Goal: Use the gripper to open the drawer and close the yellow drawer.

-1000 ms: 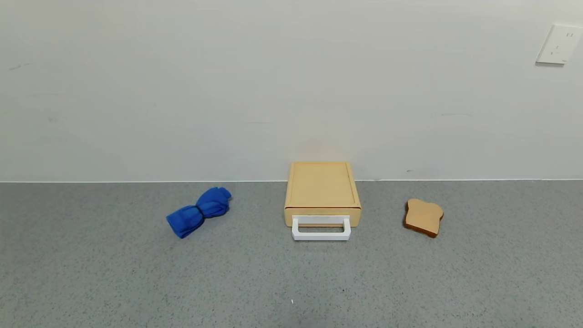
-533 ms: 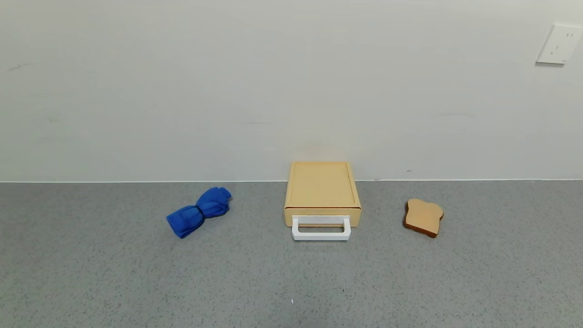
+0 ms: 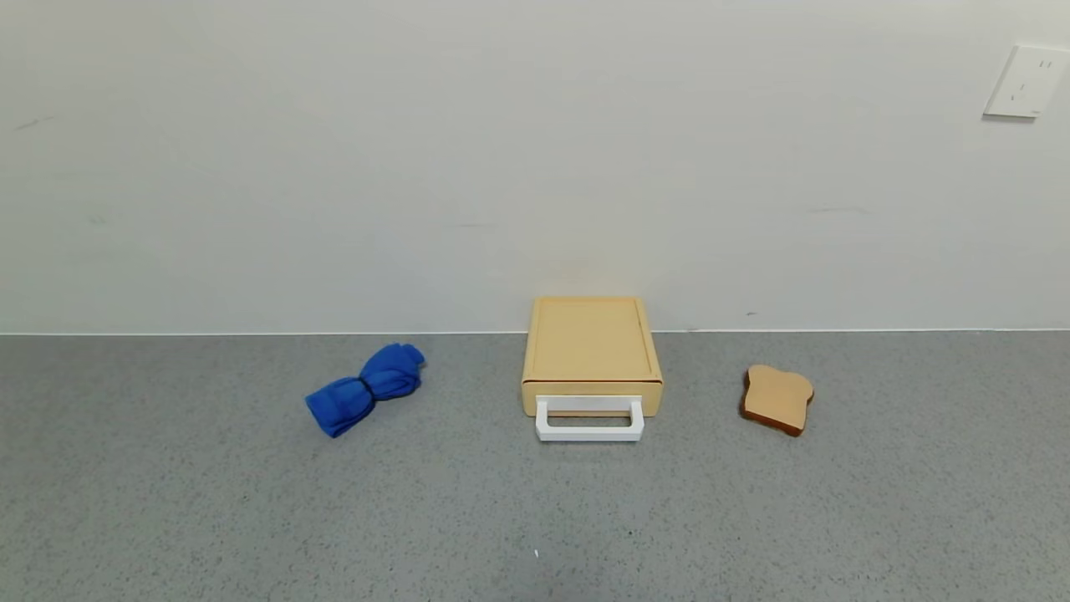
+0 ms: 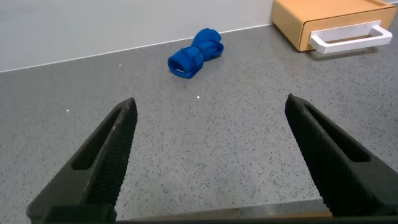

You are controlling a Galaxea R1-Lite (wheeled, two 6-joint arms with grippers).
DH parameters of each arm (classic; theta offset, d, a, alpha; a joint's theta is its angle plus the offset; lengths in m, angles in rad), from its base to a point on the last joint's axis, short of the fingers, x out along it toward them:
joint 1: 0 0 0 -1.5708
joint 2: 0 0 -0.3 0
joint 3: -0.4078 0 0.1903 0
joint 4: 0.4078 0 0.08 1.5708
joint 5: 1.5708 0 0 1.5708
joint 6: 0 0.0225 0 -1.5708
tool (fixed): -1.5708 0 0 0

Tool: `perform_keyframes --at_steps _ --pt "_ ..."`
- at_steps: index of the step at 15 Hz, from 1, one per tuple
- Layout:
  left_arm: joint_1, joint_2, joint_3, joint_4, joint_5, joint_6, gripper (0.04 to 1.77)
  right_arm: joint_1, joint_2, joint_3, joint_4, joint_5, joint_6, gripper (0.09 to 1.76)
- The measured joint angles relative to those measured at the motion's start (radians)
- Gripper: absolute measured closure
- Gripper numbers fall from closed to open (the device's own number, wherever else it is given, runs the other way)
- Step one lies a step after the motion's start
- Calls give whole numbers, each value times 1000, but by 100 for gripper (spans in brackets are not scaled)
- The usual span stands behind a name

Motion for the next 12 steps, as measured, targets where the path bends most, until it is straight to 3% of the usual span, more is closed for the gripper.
perform_keyframes --at_steps 4,12 --pt "0 0 0 0 0 0 9 -4 -1 59 21 21 -3 15" --pt "0 0 0 0 0 0 9 -1 -1 62 23 23 21 15"
